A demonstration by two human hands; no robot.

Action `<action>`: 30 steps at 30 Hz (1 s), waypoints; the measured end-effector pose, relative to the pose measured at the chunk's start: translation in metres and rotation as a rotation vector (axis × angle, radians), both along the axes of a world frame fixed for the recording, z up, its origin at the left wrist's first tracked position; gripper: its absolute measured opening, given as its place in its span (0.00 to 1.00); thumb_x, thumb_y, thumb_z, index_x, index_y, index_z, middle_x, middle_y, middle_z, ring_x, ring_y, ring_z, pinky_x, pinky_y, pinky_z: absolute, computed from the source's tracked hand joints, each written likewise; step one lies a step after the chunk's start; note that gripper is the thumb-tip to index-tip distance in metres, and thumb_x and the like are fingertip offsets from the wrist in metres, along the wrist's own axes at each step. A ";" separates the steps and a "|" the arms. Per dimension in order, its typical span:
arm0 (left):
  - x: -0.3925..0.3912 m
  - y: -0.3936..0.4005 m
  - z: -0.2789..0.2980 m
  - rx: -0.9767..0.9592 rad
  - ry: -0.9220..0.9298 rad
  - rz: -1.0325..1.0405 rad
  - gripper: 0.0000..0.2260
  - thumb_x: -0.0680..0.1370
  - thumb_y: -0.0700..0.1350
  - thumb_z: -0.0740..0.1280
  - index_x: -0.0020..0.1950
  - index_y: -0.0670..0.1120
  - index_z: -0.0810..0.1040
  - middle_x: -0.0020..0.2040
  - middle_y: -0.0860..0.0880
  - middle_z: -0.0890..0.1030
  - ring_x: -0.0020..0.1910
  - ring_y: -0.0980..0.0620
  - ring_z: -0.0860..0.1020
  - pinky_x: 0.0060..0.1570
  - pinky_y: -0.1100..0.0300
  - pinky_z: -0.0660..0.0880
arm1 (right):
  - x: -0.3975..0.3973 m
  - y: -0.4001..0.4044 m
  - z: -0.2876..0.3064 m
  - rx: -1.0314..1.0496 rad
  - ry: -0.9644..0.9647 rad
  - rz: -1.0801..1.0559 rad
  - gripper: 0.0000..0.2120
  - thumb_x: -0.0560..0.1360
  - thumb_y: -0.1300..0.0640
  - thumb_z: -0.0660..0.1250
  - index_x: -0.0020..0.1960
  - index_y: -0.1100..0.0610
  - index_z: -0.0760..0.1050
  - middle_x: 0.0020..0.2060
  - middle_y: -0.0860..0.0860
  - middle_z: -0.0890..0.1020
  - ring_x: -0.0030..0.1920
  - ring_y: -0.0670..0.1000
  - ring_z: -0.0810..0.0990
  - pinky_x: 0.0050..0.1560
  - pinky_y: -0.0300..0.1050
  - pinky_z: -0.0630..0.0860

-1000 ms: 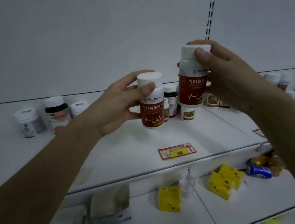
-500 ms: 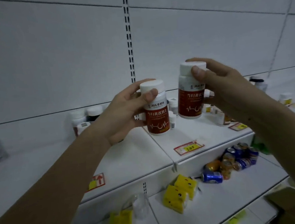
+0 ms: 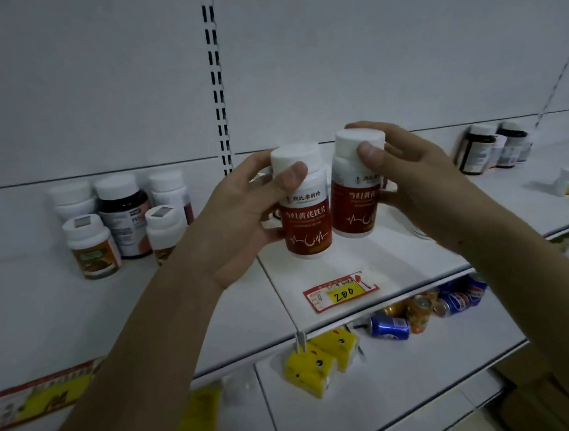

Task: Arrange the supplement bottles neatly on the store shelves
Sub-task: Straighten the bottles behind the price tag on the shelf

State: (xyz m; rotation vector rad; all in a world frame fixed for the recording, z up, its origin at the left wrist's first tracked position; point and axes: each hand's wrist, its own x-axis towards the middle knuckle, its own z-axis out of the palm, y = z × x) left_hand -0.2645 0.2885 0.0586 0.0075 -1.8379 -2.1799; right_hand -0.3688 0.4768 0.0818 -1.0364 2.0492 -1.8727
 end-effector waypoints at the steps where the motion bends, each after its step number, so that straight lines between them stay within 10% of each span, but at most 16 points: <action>1: -0.002 -0.001 -0.001 -0.023 0.001 0.010 0.25 0.70 0.50 0.70 0.67 0.50 0.74 0.60 0.50 0.82 0.60 0.50 0.80 0.54 0.46 0.79 | -0.005 -0.004 -0.003 0.000 -0.006 0.034 0.24 0.69 0.46 0.68 0.65 0.45 0.75 0.57 0.45 0.82 0.58 0.46 0.81 0.56 0.49 0.78; 15: -0.004 0.028 -0.023 -0.073 -0.078 0.322 0.24 0.72 0.50 0.68 0.68 0.51 0.73 0.63 0.53 0.80 0.65 0.50 0.76 0.63 0.39 0.71 | -0.061 -0.012 -0.034 -0.021 -0.094 0.408 0.16 0.71 0.51 0.69 0.59 0.46 0.76 0.52 0.43 0.84 0.53 0.44 0.83 0.49 0.45 0.81; 30: 0.000 0.047 -0.040 -0.049 -0.097 0.515 0.26 0.73 0.49 0.71 0.70 0.47 0.71 0.63 0.50 0.80 0.62 0.51 0.78 0.61 0.44 0.74 | -0.047 0.000 -0.052 -0.047 -0.078 0.356 0.16 0.77 0.55 0.67 0.65 0.51 0.75 0.57 0.48 0.81 0.56 0.47 0.81 0.48 0.43 0.81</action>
